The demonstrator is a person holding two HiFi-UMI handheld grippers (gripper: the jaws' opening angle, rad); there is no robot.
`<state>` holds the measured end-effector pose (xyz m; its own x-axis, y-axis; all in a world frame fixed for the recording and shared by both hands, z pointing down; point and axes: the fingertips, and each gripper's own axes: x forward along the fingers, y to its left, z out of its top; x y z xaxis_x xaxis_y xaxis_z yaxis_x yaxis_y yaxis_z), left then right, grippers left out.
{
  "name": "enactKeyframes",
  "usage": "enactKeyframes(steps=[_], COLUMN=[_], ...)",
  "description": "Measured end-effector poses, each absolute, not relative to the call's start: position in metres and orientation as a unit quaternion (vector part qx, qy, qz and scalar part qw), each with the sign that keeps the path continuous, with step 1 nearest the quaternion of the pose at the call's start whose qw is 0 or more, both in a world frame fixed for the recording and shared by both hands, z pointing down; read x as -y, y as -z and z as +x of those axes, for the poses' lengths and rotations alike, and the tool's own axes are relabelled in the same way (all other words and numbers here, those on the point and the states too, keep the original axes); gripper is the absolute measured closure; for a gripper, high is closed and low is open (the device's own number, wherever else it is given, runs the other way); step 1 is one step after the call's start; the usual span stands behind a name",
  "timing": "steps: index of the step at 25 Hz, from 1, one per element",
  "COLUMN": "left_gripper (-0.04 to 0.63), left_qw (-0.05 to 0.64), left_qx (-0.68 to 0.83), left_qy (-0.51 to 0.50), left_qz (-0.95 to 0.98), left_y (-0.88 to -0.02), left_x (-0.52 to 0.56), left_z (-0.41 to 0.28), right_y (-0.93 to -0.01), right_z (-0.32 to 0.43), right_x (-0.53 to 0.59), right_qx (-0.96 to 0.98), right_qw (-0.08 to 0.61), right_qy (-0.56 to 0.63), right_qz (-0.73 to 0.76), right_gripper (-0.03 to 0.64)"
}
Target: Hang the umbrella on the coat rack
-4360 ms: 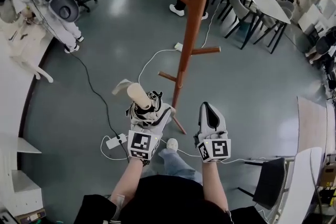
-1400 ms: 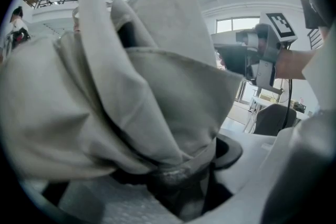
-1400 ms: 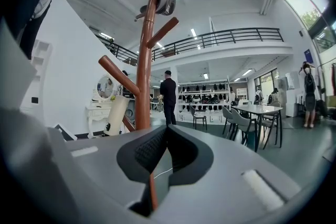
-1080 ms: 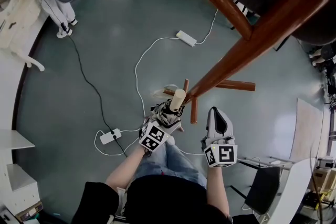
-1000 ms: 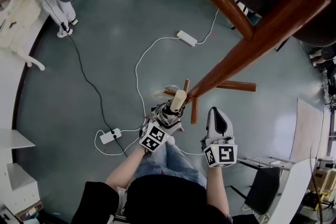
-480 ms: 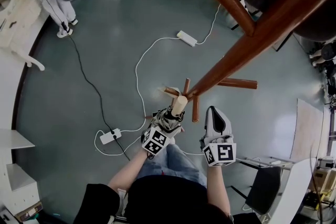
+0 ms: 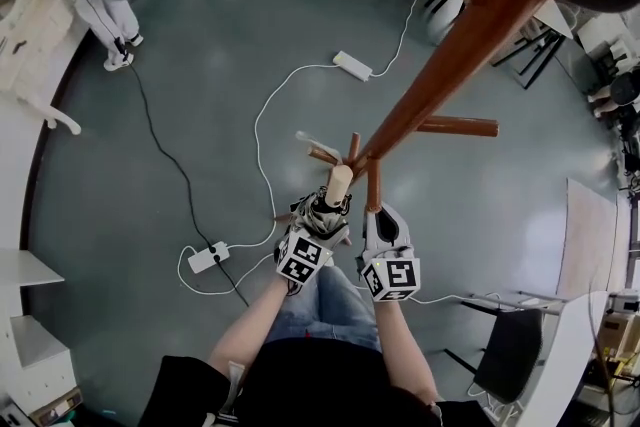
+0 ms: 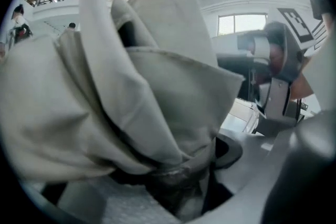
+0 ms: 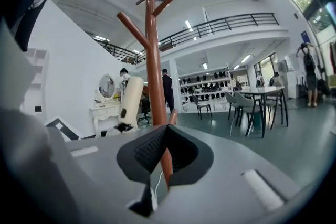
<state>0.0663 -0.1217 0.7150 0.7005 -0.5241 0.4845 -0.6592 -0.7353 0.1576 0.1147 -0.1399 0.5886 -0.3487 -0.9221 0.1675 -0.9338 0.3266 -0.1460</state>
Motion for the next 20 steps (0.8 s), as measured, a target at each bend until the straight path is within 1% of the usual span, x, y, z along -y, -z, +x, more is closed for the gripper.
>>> enactKeyframes(steps=[5,10,15,20], left_gripper=[0.281,0.273,0.268,0.261], left_qw=[0.167,0.195,0.202,0.242], left_qx=[0.326,0.332,0.341,0.355], left_qy=[-0.212,-0.218,-0.231,-0.248], left_qz=[0.906,0.897,0.889,0.868], left_y=[-0.726,-0.741,-0.755,-0.777], left_x=[0.124,0.111,0.107,0.102], left_z=[0.074,0.073,0.069,0.06], right_y=[-0.641,-0.643,-0.646,-0.649], right_z=[0.107,0.104,0.095,0.094], right_x=[0.139,0.133,0.132,0.129], right_qx=[0.803,0.807,0.815,0.818], right_qw=[0.038,0.032,0.038,0.045], right_qy=[-0.177,-0.186,-0.191,-0.195], right_qz=[0.569,0.56,0.546,0.54], right_gripper=[0.611,0.611,0.611,0.611])
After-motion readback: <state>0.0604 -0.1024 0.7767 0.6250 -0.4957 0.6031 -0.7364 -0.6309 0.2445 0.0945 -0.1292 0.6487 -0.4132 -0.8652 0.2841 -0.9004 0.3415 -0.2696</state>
